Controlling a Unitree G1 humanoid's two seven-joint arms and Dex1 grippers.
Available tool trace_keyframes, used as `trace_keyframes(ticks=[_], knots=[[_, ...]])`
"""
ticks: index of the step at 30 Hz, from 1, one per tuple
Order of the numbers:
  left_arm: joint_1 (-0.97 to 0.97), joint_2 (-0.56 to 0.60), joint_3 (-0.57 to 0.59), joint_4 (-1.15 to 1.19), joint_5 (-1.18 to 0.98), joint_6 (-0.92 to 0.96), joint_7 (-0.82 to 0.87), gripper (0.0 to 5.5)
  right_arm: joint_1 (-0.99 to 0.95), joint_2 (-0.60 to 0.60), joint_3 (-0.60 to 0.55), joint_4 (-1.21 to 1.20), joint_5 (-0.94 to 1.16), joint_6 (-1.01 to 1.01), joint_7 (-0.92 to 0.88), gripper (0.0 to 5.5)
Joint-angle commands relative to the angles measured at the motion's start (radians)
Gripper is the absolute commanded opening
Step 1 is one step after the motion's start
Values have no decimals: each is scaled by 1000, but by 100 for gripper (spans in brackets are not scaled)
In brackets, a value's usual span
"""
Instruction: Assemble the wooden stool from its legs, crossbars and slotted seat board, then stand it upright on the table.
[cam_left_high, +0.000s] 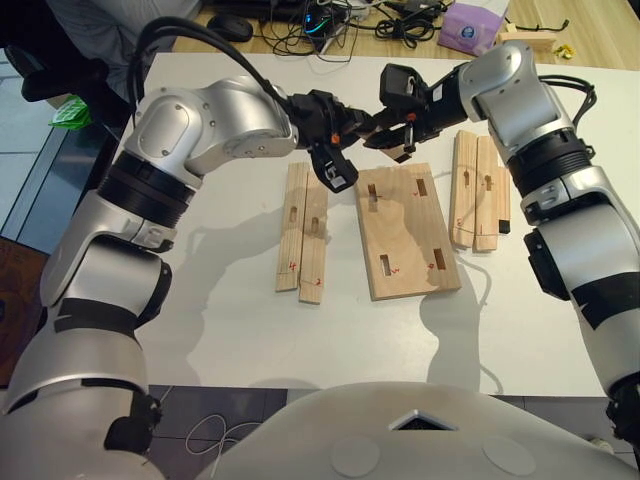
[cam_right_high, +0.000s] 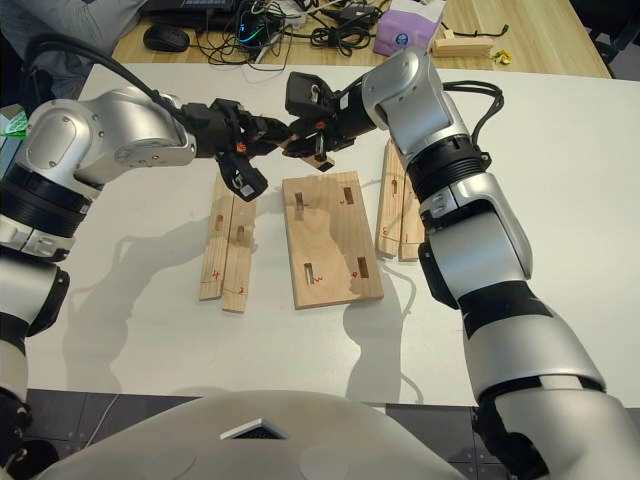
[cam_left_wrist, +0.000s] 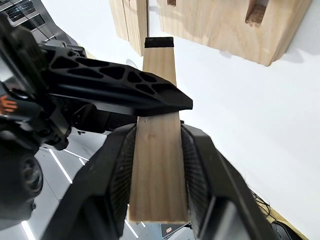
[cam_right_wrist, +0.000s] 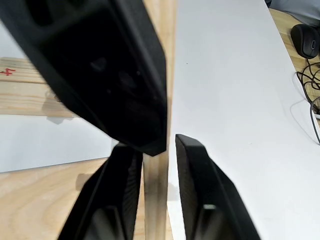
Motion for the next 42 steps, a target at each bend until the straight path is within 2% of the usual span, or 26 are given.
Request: trace_keyframes(ticks=[1,5,6,10,15,17,20,23,25,29,33,36,42], knots=[[-2,-37,12,-52,-25,-27,30,131,-10,-7,-24,-27,-11,11,-13,52],[-8,-47,23,-57,-18,-33,52,131,-2,-21,-30,-54,-12,23,8,46],[-12,-51,26,-55,-19,-33,59,167,0,-24,-32,-61,-10,25,13,45],[-21,-79,58,-55,-34,-4,92,225,18,-27,-52,-84,1,33,1,38],[-52,-58,143,-16,-71,54,105,279,102,-93,-181,-159,46,47,-141,38],[-16,-26,168,-13,-95,92,70,281,178,-129,-258,-271,72,85,-228,38],[116,44,210,-27,-163,164,-7,281,354,-142,-385,-563,88,168,-424,38],[249,65,278,-78,-248,271,-36,281,553,15,-491,-816,87,175,-740,38],[362,39,295,-126,-297,347,-43,281,725,173,-463,-869,8,34,-996,38],[546,2,286,-193,-363,440,-58,281,905,315,-383,-671,-187,-317,-1408,38],[553,11,290,-151,-374,455,-68,281,924,311,-404,-482,-241,-494,-1602,38],[586,5,280,-173,-356,465,-54,281,896,278,-459,-389,-181,-560,-1626,38],[663,-18,262,-230,-342,510,-34,281,828,276,-482,-295,-9,-668,-1459,38]])
